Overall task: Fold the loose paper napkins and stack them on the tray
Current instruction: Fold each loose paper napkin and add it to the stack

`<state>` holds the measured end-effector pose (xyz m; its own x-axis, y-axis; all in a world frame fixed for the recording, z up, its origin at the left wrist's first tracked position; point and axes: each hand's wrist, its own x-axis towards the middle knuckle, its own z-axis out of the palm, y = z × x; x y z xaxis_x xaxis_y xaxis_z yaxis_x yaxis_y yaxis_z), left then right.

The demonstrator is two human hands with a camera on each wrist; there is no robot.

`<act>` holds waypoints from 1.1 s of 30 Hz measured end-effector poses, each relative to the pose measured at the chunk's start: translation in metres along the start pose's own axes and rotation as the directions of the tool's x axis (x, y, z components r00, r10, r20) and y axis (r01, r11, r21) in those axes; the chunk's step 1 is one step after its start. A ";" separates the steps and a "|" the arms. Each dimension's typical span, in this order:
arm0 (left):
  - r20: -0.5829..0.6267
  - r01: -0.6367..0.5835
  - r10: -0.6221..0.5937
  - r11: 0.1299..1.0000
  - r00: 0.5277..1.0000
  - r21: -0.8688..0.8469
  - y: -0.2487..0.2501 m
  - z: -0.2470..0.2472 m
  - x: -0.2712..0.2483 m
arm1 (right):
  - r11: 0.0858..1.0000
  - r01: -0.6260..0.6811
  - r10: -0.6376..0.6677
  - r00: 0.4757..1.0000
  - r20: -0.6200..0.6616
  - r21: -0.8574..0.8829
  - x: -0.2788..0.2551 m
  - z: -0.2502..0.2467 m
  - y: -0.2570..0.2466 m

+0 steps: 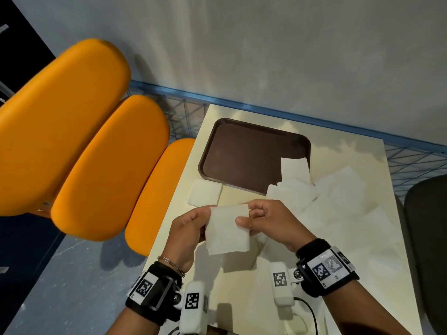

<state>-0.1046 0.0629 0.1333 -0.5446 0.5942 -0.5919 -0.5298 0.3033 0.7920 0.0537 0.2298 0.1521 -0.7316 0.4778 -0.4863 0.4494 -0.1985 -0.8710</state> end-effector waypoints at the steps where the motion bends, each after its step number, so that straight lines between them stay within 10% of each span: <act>1: -0.003 -0.003 0.003 1.000 1.000 -0.009 0.000 -0.001 0.001 | 1.000 -0.023 0.023 0.999 0.043 -0.012 0.000 0.000 0.002; 33: 0.091 0.103 -0.132 0.958 0.987 0.267 -0.032 -0.059 0.071 | 0.945 -0.207 0.212 0.977 -0.009 -0.253 0.082 0.024 0.033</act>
<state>-0.1642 0.0516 0.0572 -0.4085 0.6143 -0.6751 -0.3901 0.5512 0.7376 -0.0033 0.2421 0.0822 -0.6153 0.4324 -0.6591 0.7059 -0.0699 -0.7048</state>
